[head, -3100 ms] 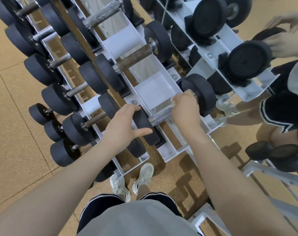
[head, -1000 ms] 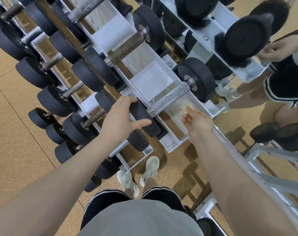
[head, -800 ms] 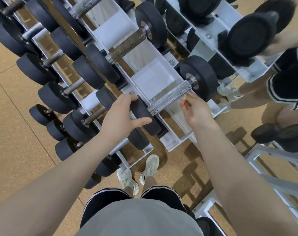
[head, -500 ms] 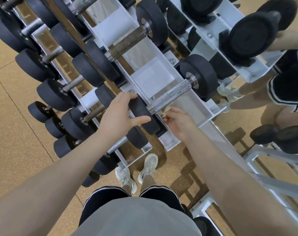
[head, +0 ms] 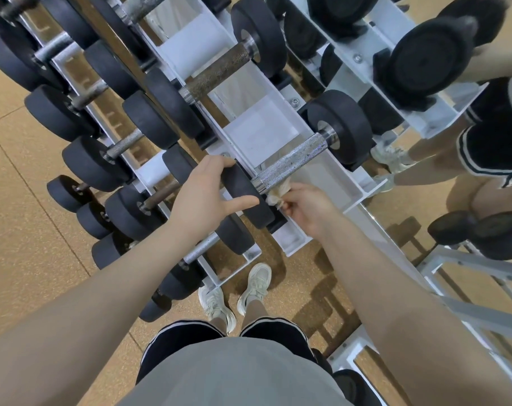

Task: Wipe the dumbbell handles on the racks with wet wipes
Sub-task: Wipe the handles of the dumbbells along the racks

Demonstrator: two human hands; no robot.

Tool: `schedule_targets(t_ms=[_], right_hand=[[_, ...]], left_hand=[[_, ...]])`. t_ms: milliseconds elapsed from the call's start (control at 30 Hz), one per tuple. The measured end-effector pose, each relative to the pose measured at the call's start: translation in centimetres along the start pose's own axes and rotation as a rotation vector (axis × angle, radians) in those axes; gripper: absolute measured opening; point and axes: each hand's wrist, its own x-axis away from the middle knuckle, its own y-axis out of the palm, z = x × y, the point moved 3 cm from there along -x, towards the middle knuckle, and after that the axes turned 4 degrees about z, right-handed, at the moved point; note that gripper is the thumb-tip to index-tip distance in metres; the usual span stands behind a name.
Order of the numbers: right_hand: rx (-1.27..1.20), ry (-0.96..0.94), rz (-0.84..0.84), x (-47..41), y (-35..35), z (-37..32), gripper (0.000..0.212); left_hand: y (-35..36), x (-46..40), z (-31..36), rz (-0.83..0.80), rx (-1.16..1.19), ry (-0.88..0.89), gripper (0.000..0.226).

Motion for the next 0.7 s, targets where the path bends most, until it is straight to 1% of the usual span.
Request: schedule_targets(t_ms=[67, 100, 133, 167, 267, 300, 333, 367, 400, 467, 500, 533, 567, 600, 633, 700], right_hand=[[0.033, 0.053, -0.014, 0.7, 0.0, -0.2, 0.022], [-0.002, 0.078, 0.014, 1.0, -0.2, -0.6, 0.022], [-0.09, 0.089, 0.059, 1.1, -0.5, -1.0, 0.023], [-0.237, 0.085, 0.108, 1.0, -1.0, -1.5, 0.024], [-0.77, 0.016, 0.189, 0.4, -2.2, -3.0, 0.023], [-0.853, -0.013, 0.198, 0.1, -2.4, -3.2, 0.025], [-0.855, -0.025, 0.201, 0.0, -2.3, -3.3, 0.027], [-0.79, -0.015, 0.217, 0.1, -2.1, -3.0, 0.029], [-0.673, 0.001, 0.223, 0.5, -1.8, -2.6, 0.03], [-0.282, 0.006, 0.178, 2.0, -0.7, -1.5, 0.033], [-0.092, -0.015, 0.136, 2.9, -0.2, -0.9, 0.033], [0.041, -0.057, 0.112, 3.8, 0.3, -0.5, 0.033], [0.122, -0.123, 0.133, 4.6, 0.5, -0.5, 0.031], [0.182, -0.214, 0.198, 5.2, 0.5, -1.0, 0.029], [0.245, -0.337, 0.3, 5.7, 0.1, -1.9, 0.026], [0.462, -0.645, 0.527, 6.1, -0.8, -4.3, 0.02]], left_hand=[[0.0, 0.0, 0.0, -0.002, -0.008, 0.006, 0.071], [0.0, 0.0, 0.0, -0.003, -0.01, 0.008, 0.071], [0.0, 0.0, 0.0, -0.003, -0.008, 0.007, 0.071], [-0.1, 0.0, 0.0, -0.002, -0.002, 0.005, 0.071], [-0.1, 0.0, -0.1, -0.002, 0.009, 0.004, 0.071], [-0.1, 0.0, -0.1, -0.001, 0.009, 0.009, 0.07], [-0.1, 0.0, -0.1, 0.002, 0.01, 0.016, 0.069], [-0.1, 0.0, -0.1, 0.005, 0.012, 0.024, 0.069], [0.0, 0.0, -0.2, 0.008, 0.015, 0.029, 0.068], [0.0, 0.0, -0.4, 0.014, 0.028, 0.036, 0.067], [0.0, -0.1, -0.4, 0.018, 0.035, 0.043, 0.067], [0.1, 0.0, -0.5, 0.02, 0.041, 0.052, 0.066], [0.0, 0.0, -0.6, 0.021, 0.045, 0.063, 0.066], [0.0, 0.0, -0.6, 0.021, 0.05, 0.074, 0.066], [0.0, 0.1, -0.7, 0.02, 0.058, 0.088, 0.065], [0.0, 0.3, -1.1, 0.0, 0.09, 0.112, 0.065]])
